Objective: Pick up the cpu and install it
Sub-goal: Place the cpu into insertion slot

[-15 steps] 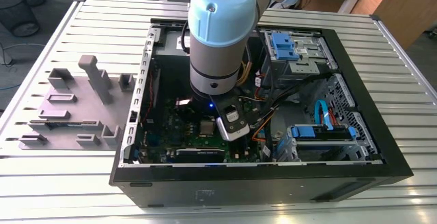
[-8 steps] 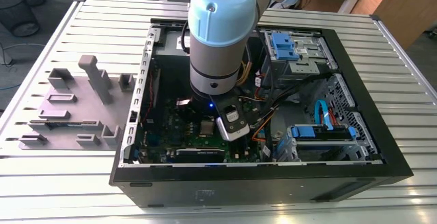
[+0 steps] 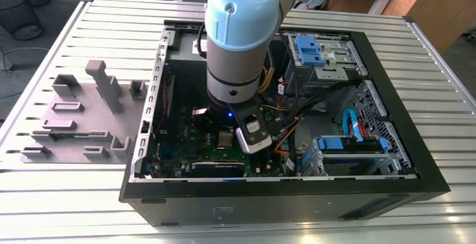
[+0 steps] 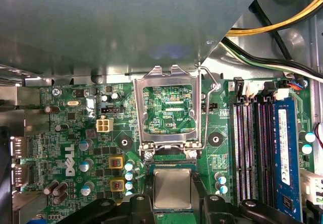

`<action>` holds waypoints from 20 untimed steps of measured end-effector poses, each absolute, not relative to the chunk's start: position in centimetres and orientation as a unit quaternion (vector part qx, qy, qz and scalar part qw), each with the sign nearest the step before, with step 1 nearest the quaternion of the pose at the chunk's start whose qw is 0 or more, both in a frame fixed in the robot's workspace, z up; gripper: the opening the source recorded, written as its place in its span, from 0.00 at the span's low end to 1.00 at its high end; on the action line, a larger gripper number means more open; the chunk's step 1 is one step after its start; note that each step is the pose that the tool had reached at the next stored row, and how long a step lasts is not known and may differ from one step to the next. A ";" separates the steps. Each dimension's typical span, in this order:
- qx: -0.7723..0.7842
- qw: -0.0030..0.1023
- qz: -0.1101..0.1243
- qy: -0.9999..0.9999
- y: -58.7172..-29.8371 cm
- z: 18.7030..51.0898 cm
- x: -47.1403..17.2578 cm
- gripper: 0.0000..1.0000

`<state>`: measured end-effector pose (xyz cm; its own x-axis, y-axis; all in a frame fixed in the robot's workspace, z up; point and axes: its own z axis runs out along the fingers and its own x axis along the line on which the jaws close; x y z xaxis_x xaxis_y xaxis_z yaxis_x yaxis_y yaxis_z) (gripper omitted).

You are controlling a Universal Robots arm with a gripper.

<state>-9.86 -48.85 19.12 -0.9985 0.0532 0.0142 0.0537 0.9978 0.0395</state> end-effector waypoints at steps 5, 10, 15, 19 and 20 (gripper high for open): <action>-0.027 0.007 -0.020 -0.999 -48.8 19.4 -9.9 0.39; -0.027 0.007 -0.020 -0.999 -48.9 19.4 -9.9 0.39; -0.020 0.007 -0.020 -1.000 -48.9 19.3 -9.9 0.39; -0.018 0.007 -0.020 -1.000 -48.9 19.3 -10.0 0.39; -0.018 0.007 -0.020 -1.000 -48.9 19.3 -10.0 0.39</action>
